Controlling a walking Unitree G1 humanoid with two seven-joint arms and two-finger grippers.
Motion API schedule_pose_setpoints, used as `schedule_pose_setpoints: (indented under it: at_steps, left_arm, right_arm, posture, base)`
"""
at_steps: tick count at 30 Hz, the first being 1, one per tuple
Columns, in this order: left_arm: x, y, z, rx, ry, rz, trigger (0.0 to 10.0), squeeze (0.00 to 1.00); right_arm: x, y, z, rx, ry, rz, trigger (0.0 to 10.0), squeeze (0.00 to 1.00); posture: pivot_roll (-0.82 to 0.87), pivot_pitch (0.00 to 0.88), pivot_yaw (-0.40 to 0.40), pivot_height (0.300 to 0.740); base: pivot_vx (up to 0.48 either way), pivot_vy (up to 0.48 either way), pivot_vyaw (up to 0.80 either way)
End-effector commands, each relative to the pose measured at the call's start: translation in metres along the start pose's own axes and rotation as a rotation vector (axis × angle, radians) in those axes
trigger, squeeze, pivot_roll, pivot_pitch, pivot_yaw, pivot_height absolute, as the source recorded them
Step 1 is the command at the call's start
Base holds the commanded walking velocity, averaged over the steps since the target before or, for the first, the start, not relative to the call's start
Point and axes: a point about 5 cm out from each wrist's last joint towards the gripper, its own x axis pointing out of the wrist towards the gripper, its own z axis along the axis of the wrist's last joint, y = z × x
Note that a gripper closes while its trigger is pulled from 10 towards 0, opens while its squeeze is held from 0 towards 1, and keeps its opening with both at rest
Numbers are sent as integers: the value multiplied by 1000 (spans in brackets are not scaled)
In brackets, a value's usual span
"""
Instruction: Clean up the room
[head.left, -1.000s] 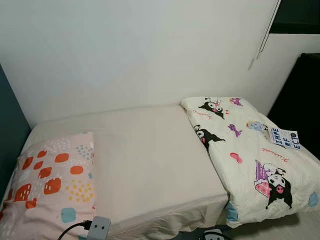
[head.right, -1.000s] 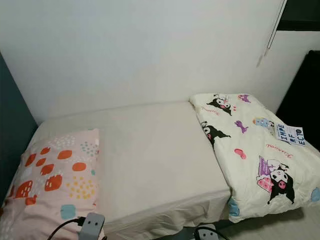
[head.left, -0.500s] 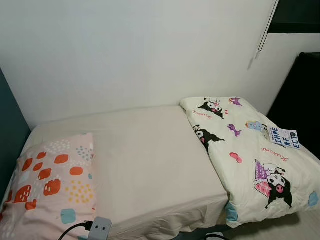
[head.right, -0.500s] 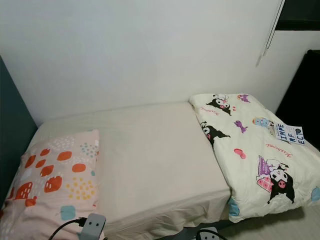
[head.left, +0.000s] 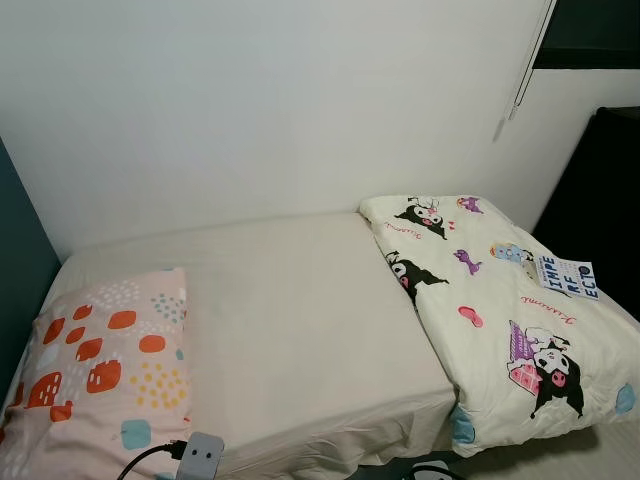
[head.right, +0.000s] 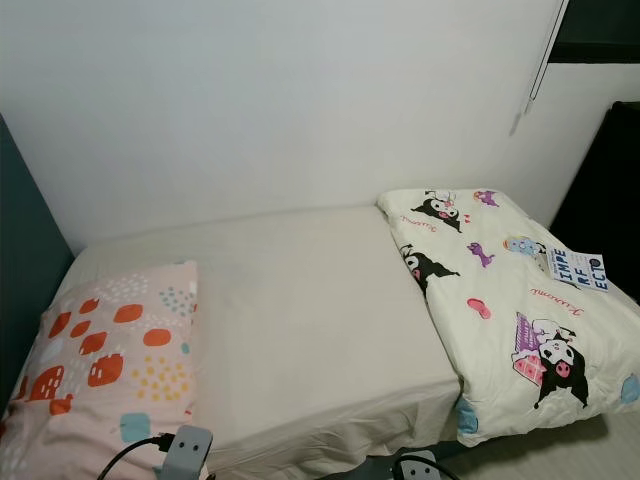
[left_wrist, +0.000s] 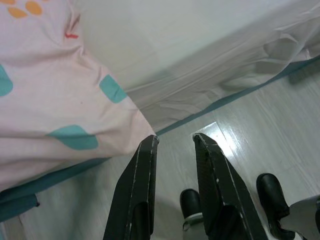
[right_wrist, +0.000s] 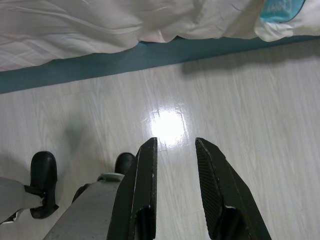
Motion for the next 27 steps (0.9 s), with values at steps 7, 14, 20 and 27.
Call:
schedule_pose_setpoints:
  at_steps: [7, 14, 20, 27]
  left_arm:
    - [0, -4, -3, -4, 29, -4, 10000, 0]
    - [0, -4, -5, -4, 40, -3, 10000, 0]
    - [-1, -4, -7, -2, 47, -4, 10000, 0]
    - [0, -5, -5, 3, 47, -15, 10000, 0]
  right_arm:
    - [0, -2, -2, 3, 12, -5, 10000, 0]
    - [0, -3, -1, 3, 11, -6, 10000, 0]
    - [0, -3, -2, 5, 11, -7, 10000, 0]
    - [0, -1, -2, 5, 15, -2, 10000, 0]
  posture:
    - [-20, 41, -44, 740]
    - [-16, 40, -41, 740]
    - [-16, 41, -40, 740]
    - [-10, 45, -40, 740]
  base:
    - [0, 0, 0]
    - [0, 0, 0]
    - [0, 0, 0]
    - [0, 0, 0]
